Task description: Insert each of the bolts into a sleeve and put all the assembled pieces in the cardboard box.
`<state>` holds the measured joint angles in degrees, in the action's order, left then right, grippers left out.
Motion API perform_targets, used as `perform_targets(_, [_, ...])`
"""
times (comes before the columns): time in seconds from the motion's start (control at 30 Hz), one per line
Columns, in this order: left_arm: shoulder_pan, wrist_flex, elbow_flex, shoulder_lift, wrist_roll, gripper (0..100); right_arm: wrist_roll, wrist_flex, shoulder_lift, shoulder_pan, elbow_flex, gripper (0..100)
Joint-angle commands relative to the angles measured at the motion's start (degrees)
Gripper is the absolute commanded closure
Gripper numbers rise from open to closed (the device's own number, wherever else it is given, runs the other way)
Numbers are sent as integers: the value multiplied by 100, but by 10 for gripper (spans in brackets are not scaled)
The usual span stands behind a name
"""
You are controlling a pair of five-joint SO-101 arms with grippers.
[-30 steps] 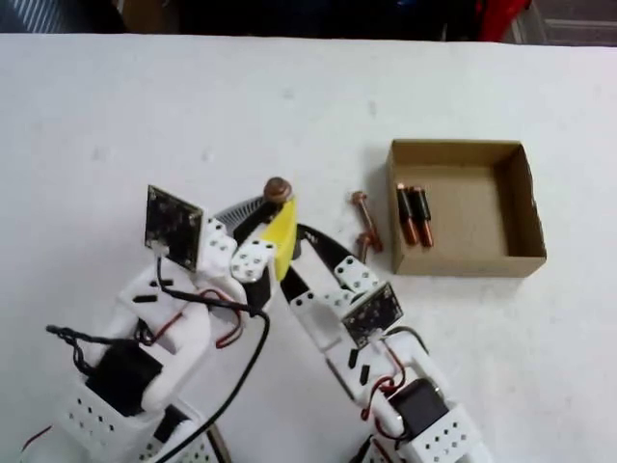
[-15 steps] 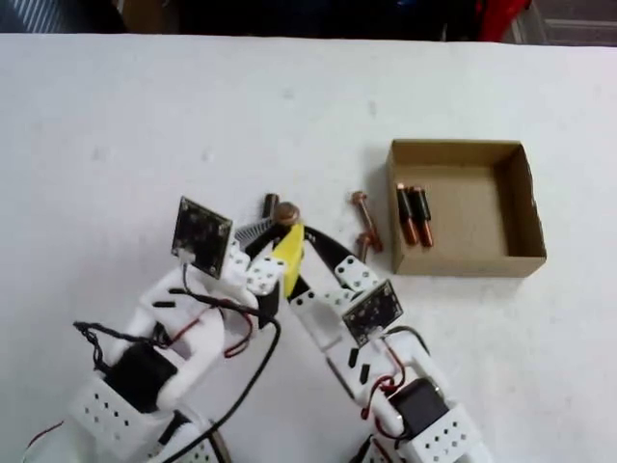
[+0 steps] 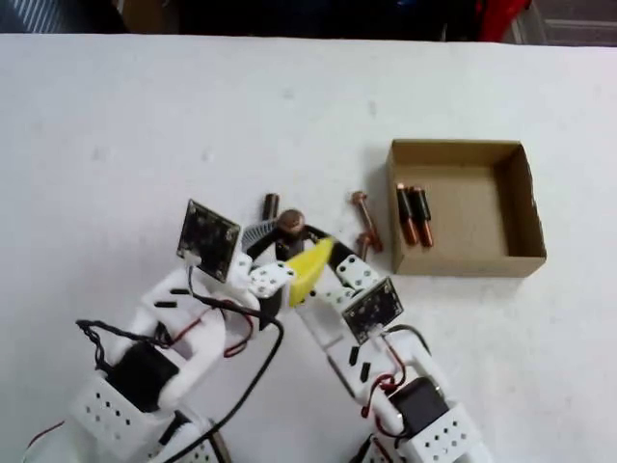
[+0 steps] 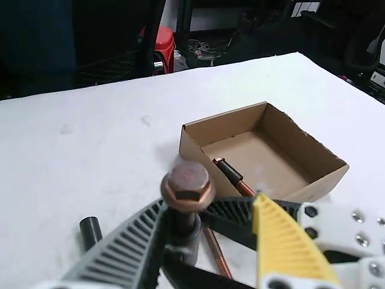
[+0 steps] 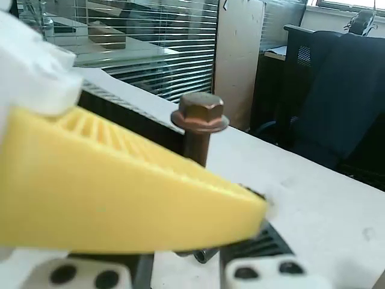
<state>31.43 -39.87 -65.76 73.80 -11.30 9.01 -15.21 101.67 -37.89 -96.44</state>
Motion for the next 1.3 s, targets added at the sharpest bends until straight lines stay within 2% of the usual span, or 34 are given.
perform_targets(0.0, [207,9,0,-110,-44,740,-18,13,127,13,-44,981])
perform_targets(0.27, [-470,18,18,-110,-35,737,-18,13,127,13,-44,981])
perform_targets(0.5, [-541,114,26,-110,431,736,-18,13,127,13,-44,981])
perform_targets(0.67, [-725,510,26,-110,448,736,-18,13,127,13,-44,981])
perform_targets(1.0, [-945,492,264,-110,448,740,-18,4,127,13,-44,981])
perform_targets(1.17, [-1587,440,914,-110,440,740,-18,4,101,48,-44,981])
perform_targets(1.27, [-2009,-114,1389,-110,440,740,-18,4,101,198,-44,981])
